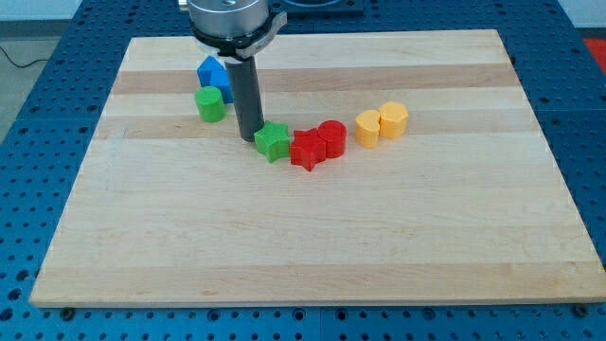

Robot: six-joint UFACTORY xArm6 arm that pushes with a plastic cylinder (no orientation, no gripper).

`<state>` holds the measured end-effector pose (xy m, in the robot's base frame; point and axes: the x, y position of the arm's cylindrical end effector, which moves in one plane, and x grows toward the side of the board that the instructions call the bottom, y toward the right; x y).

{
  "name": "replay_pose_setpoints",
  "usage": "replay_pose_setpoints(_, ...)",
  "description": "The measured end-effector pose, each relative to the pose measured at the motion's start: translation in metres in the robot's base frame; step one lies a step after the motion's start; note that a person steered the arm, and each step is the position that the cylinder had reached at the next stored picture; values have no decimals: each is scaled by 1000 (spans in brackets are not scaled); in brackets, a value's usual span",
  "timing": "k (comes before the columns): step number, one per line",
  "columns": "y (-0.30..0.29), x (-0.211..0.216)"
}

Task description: Push the green circle towards the green star

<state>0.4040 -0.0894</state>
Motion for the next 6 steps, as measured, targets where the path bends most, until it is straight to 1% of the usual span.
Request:
replay_pose_setpoints(1,-66,4)
replay_pose_setpoints(2,-145,2)
replay_pose_setpoints(3,-191,-22)
replay_pose_setpoints(4,-212,-36)
replay_pose_setpoints(6,-215,-36)
